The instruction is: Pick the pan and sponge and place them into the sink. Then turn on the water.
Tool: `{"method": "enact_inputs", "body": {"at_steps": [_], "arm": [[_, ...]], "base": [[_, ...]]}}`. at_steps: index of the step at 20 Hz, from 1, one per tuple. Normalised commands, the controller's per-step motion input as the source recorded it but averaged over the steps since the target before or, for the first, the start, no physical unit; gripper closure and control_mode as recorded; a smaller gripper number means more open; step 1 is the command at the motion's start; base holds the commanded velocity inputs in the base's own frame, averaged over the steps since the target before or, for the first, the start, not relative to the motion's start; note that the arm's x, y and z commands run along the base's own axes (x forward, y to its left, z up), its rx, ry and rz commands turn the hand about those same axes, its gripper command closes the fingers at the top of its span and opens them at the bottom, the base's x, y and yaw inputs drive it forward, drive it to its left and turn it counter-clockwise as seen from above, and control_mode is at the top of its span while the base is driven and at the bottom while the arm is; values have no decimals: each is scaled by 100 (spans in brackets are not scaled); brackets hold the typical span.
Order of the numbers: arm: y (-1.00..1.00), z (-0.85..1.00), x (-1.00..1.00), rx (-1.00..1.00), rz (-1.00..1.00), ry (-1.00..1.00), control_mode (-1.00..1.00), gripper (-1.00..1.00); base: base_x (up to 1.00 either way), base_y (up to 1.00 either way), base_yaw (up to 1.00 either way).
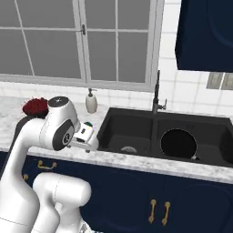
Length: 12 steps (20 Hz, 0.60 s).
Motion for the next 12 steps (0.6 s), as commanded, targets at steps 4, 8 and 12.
{"method": "enact_inputs", "body": {"at_steps": [4, 8, 12], "arm": [[0, 0, 0, 0, 0, 0, 100, -100], [0, 0, 0, 0, 0, 0, 100, -100], [0, 0, 0, 0, 0, 0, 100, -100]], "base": [[0, 99, 0], [20, 74, 0], [30, 7, 0]]}}
